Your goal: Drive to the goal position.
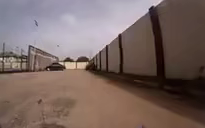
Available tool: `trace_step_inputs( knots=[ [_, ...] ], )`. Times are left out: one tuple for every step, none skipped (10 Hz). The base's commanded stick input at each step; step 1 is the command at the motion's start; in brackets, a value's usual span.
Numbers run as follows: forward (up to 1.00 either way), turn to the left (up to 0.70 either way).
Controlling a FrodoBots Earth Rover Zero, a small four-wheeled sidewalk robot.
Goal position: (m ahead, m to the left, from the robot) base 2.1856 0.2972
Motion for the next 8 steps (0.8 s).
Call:
trace_step_inputs(
  knots=[
    [0.70, 0.35],
    [0.70, 0.35],
    [0.70, 0.35],
    [0.70, 0.35],
    [0.70, 0.24],
    [0.70, 0.02],
    [0.70, 0.00],
    [0.70, 0.00]
  ],
)
